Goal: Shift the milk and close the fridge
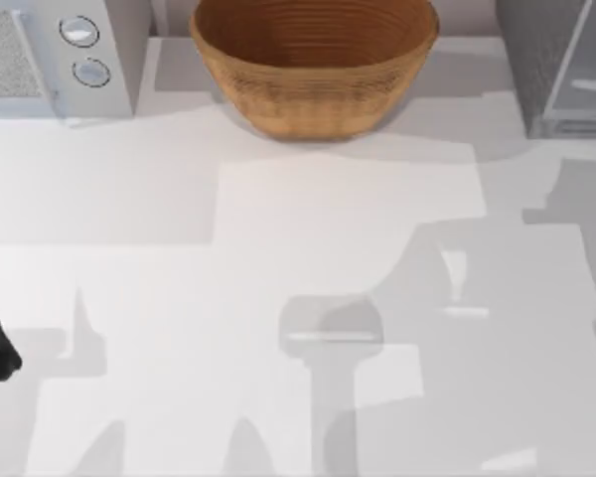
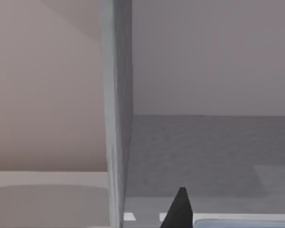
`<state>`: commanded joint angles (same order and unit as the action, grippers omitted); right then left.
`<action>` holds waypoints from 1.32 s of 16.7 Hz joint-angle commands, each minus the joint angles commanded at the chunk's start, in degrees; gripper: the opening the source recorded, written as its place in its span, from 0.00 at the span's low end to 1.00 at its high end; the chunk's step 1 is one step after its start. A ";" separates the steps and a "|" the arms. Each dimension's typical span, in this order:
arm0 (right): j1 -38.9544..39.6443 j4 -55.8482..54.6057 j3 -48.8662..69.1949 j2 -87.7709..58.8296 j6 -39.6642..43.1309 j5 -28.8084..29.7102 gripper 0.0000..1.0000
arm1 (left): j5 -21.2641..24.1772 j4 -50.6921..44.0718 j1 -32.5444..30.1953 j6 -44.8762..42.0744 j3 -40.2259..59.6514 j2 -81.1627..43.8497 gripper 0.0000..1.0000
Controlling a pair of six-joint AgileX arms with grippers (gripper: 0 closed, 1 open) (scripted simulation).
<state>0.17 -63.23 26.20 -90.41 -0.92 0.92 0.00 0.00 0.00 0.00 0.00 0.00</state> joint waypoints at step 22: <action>-11.70 12.75 46.31 -38.87 1.32 -11.72 0.00 | 0.00 0.00 0.00 0.00 0.00 0.00 1.00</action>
<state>-11.53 -50.49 72.52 -129.28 0.39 -10.80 0.00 0.00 0.00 0.00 0.00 0.00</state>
